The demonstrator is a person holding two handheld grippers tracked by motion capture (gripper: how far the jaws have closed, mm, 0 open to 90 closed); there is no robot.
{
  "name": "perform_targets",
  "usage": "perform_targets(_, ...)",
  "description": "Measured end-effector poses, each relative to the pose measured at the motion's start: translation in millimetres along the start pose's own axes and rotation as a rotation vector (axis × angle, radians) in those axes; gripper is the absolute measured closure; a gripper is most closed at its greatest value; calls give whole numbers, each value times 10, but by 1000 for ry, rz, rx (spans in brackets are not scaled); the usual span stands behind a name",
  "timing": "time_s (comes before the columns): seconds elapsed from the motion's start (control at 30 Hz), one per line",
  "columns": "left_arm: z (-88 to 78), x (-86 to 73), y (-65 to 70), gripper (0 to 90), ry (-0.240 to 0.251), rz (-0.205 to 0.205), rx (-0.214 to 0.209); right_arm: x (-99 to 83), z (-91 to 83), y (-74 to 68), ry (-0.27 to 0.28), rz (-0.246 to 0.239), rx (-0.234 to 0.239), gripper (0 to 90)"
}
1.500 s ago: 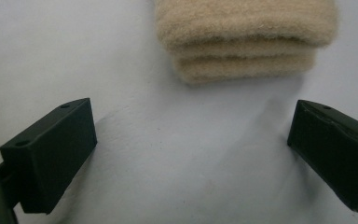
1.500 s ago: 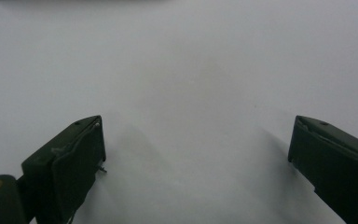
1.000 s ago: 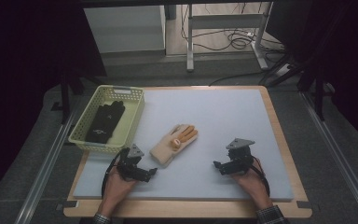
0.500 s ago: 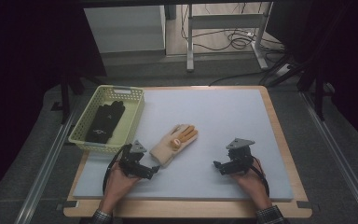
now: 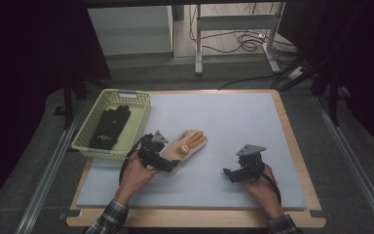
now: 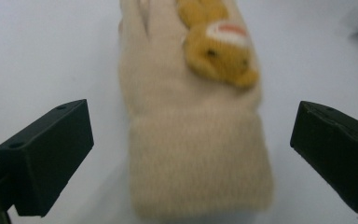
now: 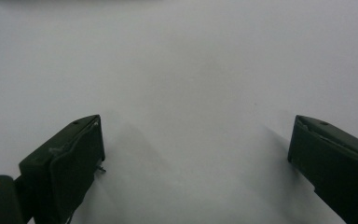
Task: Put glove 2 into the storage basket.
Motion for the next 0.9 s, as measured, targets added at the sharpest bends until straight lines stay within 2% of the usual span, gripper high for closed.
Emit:
perform_targets(0.13,120,126,-22,0,-33,2,6,0,-1,0,0,0,1,34)
perform_targets(0.33,343,227,-45,0,-64,-11,2,-1,-1,-1,-1,1,3,35)
perform_targets(0.47,482,231,-91,0,-100,-20,39,-1,-1,-1,0,1,4,35)
perform_targets(0.6,575,210,-139,0,-130,-34,31,-1,-1,-1,0,0,4,35)
perform_targets(0.63,622,185,-158,0,-155,-36,34,-1,-2,-1,0,1,4,35)
perform_targets(0.7,663,158,-149,0,-177,-35,25,0,-1,-1,0,1,4,35)
perform_targets(0.77,658,156,-140,0,-175,-40,18,0,-1,-1,0,0,5,36)
perform_targets(0.83,645,161,-130,33,-178,-35,12,-1,-1,-1,0,1,5,36)
perform_targets(0.9,614,172,-115,104,-178,-39,10,-1,-1,-2,0,0,4,36)
Point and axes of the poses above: each handheld gripper's, and its own axes: z roughly forward along the jaws, x roughly out of its top, y roughly to its right, the point moved 6 cm from there along z, roughly forward along the jaws, and after that the axes turned 10 degrees about -x, right-handed, at the moved point
